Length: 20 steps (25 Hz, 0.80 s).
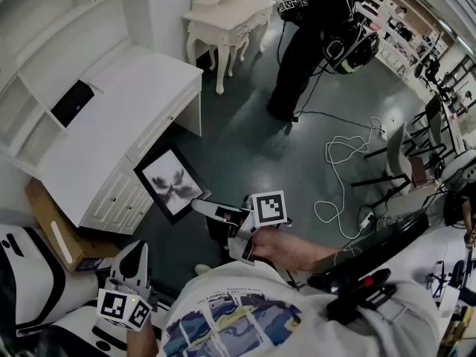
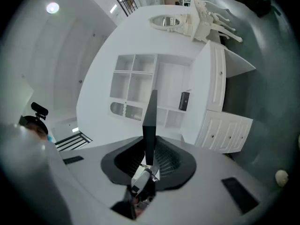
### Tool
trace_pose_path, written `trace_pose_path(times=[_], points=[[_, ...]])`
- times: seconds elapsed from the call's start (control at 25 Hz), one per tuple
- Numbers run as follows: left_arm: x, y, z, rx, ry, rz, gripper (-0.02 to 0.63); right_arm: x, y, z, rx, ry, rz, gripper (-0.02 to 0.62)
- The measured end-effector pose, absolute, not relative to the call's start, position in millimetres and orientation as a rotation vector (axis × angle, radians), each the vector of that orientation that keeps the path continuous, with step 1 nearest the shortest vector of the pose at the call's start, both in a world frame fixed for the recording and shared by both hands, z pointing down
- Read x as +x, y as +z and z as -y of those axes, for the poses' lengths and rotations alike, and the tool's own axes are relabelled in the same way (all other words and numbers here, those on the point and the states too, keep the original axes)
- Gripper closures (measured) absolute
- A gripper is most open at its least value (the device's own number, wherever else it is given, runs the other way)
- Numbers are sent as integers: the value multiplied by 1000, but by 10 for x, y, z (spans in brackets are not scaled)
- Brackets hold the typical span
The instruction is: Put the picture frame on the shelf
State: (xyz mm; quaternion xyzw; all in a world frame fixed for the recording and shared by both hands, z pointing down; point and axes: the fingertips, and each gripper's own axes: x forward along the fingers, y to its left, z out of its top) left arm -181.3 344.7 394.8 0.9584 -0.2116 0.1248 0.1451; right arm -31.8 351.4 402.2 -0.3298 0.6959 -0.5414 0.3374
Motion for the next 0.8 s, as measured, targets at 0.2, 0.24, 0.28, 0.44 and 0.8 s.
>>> trace_pose_path(times=[0.2,0.24,0.28,0.44,0.8], points=[[-1620,3987,-3500,2816,405,632,592,-153,4071,-3557,-843,-1414,-1797,512],[-1559,3978,-3476,2831,420,636,592,-96,4068,-3531,-840,-1416,-1791,512],[-1484,3964,-3450,2847,434,640,592,-21,4059,-3495,-836,-1417,-1784,512],[-1124,4021,-3389,2897,492,626,592,352,4065,-3393,-805,-1418,-1724,512],[-462,4066,-3119,2945,536,650,592,1162,4250,-3093,-846,-1438,-1703,512]])
